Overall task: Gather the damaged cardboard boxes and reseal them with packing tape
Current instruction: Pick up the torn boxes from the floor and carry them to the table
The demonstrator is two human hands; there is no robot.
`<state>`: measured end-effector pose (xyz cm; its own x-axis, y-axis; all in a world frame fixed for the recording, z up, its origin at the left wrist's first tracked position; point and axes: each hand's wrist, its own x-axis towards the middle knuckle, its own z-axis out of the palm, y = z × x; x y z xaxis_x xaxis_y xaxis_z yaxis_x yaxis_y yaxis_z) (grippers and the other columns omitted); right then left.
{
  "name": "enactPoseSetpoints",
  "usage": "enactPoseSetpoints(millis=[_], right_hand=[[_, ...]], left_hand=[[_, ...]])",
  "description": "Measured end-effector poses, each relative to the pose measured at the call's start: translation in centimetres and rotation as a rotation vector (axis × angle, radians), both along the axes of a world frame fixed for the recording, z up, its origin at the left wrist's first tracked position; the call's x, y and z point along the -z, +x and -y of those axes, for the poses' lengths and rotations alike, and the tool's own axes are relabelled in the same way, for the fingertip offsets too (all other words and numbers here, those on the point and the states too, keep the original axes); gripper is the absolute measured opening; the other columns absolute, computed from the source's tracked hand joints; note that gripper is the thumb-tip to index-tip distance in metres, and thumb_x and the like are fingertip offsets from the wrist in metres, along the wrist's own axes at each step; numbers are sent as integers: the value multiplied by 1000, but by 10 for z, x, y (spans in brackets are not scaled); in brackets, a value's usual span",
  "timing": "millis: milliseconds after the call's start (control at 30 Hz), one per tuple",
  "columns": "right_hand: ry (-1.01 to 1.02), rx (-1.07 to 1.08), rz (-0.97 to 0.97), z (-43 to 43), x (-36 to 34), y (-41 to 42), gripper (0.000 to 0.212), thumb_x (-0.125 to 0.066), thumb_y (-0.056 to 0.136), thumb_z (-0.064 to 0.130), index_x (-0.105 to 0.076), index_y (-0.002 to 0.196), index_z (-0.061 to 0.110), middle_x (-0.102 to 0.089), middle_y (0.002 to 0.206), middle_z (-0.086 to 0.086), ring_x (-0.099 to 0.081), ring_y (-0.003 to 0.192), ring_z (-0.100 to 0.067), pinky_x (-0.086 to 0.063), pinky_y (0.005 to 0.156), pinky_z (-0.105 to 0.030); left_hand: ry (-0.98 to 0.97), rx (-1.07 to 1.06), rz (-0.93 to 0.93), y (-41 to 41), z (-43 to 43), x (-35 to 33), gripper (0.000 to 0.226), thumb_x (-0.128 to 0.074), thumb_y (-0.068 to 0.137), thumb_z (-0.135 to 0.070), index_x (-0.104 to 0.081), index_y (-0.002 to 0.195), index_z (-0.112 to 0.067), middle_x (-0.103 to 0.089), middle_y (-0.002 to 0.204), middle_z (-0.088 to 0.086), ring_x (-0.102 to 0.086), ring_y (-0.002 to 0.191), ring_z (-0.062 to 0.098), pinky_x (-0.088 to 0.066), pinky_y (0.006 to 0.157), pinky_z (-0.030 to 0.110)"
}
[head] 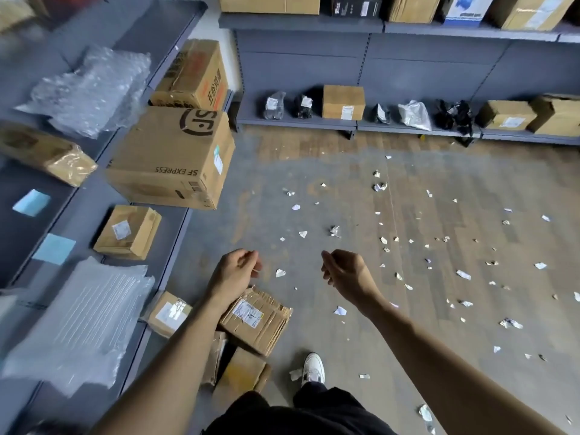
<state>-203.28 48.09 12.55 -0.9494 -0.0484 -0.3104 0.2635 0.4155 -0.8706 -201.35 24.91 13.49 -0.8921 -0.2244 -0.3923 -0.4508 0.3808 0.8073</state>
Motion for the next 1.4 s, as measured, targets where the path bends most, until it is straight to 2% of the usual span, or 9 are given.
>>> enactPoseSetpoints(millis=[67,167,333,433,533,767,967,1133,1400], right_hand=[[-6,-13,-1,9,2,0,41,-55,101,27,-59,63,13,-59,55,2,-53,49,-10,-45,57,-28],[-18,-45,7,31,4,3,41,-54,101,27,-60,64,10,-59,56,1,-53,49,-11,-45,57,-28],[19,-91,1,88,10,23,41,-54,102,26,-60,64,12,-61,58,-2,-53,50,-12,-46,59,-28],[9,-50,-6,131,14,47,40,-53,102,24,-62,67,8,-61,59,-4,-54,50,-12,-48,60,-28],[2,-12,-7,174,21,81,41,-52,102,24,-63,71,0,-61,60,-5,-54,52,-14,-48,60,-30],[14,61,9,235,38,158,41,-51,103,23,-60,66,9,-60,58,-3,-53,48,-9,-46,59,-32],[72,109,78,231,87,200,41,-52,103,25,-61,66,8,-61,59,-3,-53,51,-13,-49,60,-37],[114,122,181,213,176,229,40,-52,102,25,-61,66,13,-63,59,2,-55,53,-12,-52,61,-41],[97,171,193,211,330,236,34,-51,103,24,-61,73,13,-64,65,0,-60,57,-13,-51,61,-34]], left_hand=[[-7,-23,5,8,7,-2,27,-49,103,-26,-69,94,-9,-70,87,-5,-64,67,-6,-52,68,13],[45,-77,43,25,32,1,23,-51,102,-29,-69,94,-16,-71,90,-5,-68,85,10,-53,92,36],[70,-99,66,74,104,21,19,-53,101,-28,-69,91,-22,-74,85,-6,-71,87,18,-54,93,51],[80,-128,61,101,150,34,18,-53,101,-24,-67,91,-21,-73,87,-1,-71,88,20,-56,91,45],[76,-145,67,131,196,43,20,-51,102,-25,-67,94,-16,-72,89,1,-70,84,18,-56,73,28],[44,-69,115,191,259,61,22,-48,104,-22,-65,98,-9,-67,85,-5,-64,77,9,-45,55,5],[51,25,198,219,268,124,26,-48,104,-27,-67,104,-9,-71,93,0,-69,84,14,-48,66,15],[129,43,251,232,247,209,21,-49,103,-20,-62,110,-5,-70,93,5,-66,80,14,-51,66,14],[152,-14,246,228,210,350,17,-54,101,-23,-56,115,-12,-68,103,3,-66,83,14,-49,63,10]])
